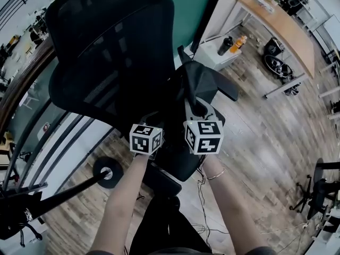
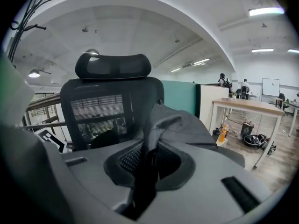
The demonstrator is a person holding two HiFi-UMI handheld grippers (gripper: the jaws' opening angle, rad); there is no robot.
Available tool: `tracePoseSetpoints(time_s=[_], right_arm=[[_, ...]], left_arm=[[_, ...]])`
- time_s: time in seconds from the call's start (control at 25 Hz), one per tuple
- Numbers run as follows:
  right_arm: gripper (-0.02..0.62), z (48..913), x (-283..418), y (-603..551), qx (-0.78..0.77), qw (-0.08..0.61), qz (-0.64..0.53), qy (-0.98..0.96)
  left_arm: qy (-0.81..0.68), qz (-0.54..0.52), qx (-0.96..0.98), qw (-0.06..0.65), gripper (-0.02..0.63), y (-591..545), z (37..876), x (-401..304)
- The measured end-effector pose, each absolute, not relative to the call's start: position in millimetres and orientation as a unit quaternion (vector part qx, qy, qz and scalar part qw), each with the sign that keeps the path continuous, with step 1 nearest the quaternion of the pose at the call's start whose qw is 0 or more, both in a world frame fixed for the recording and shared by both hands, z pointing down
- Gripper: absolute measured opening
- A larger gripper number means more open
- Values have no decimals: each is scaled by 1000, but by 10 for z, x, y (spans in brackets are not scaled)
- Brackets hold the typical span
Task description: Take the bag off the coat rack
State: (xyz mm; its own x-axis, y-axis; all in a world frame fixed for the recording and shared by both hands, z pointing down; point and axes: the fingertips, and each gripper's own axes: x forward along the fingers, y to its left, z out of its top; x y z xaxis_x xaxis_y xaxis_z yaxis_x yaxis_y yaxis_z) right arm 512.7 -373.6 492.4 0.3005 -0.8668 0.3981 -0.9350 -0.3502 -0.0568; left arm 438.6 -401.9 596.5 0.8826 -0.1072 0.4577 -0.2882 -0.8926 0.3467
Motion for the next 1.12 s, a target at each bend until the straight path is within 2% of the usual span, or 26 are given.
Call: tracePoseSetpoints(time_s=[0.6,0.76,0.88,1.12], right_arm=[[64,5203,4812,-4408,766,128,190,-601],[86,5267,4639,-4504,747,130,199,-621],[107,5308,4447,-4559,729,135,209,-638],[139,5400,4134,-4637,708,144,214,-657]], left_arm=[[-169,276,915,241,111,-4550,6347,4050],[-188,284,906,251,141,-4611,6424,3906],[-202,286,898,266,198,-4627,6442,3763],[-232,290,888,273,211,-4662,6441,3452]])
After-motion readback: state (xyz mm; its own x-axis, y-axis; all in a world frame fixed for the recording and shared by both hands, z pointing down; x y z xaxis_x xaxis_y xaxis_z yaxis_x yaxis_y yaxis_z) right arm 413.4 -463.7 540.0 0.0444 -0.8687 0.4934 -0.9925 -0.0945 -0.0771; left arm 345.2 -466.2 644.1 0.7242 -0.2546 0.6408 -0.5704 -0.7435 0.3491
